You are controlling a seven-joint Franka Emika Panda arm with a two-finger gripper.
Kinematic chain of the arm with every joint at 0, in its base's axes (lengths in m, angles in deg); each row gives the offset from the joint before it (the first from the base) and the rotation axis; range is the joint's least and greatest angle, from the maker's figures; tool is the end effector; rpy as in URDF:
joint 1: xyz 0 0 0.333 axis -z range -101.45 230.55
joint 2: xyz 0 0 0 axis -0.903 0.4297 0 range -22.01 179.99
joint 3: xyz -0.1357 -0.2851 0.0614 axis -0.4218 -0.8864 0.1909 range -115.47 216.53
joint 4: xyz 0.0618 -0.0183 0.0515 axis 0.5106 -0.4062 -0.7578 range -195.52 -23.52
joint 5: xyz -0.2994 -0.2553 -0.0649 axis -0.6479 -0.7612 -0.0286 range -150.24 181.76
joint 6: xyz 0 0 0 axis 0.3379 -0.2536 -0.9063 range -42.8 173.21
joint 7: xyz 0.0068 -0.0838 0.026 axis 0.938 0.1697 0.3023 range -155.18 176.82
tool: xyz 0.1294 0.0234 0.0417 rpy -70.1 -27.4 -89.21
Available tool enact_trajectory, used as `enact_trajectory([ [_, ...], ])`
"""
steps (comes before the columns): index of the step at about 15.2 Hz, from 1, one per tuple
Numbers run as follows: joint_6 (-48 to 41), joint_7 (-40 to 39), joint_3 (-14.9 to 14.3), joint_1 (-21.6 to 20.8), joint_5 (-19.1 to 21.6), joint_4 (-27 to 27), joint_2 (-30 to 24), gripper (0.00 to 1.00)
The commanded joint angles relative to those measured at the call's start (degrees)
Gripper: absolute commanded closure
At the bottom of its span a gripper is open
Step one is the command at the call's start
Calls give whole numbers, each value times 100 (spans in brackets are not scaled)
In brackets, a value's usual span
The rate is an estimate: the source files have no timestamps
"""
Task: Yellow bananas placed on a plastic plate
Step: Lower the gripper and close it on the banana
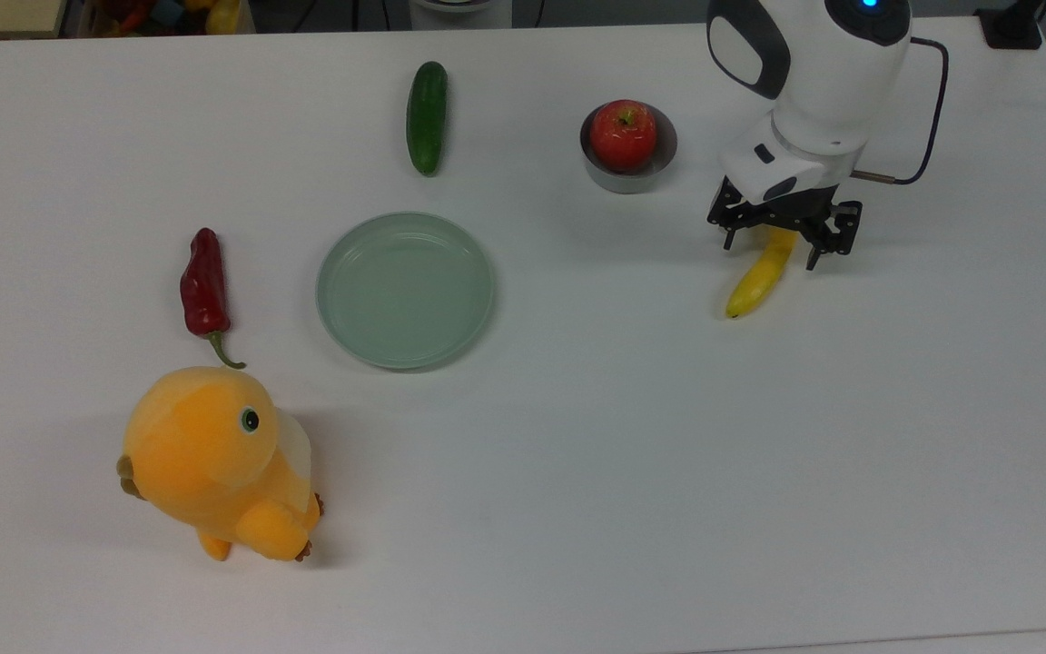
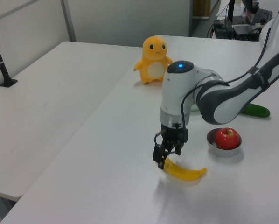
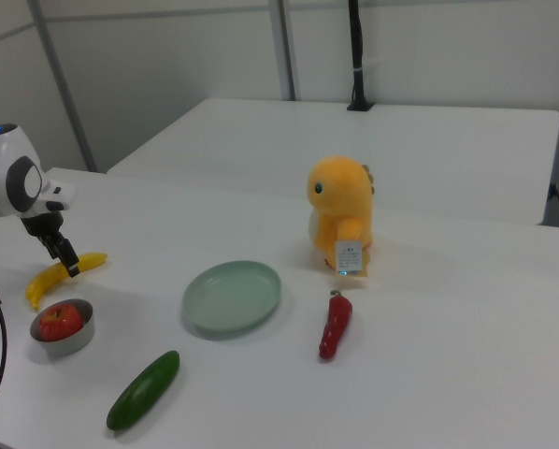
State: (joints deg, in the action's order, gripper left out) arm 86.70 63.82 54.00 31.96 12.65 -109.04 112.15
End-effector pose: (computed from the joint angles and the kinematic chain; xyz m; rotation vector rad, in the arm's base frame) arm 0.5866 0.4167 0.2882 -3.0462 0.4224 -0.1254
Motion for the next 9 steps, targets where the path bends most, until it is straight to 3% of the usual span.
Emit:
enact_trajectory([
  [1, 140, 53, 66, -10, -207, 66, 155, 16],
  [3, 149, 44, 162, -19, -478, 57, 191, 42],
  [4, 149, 26, 215, -11, -689, 57, 243, 61],
  [6, 149, -18, 260, -2, -919, 49, 261, 66],
  [9, 149, -263, 268, -10, -920, 49, 288, 75],
])
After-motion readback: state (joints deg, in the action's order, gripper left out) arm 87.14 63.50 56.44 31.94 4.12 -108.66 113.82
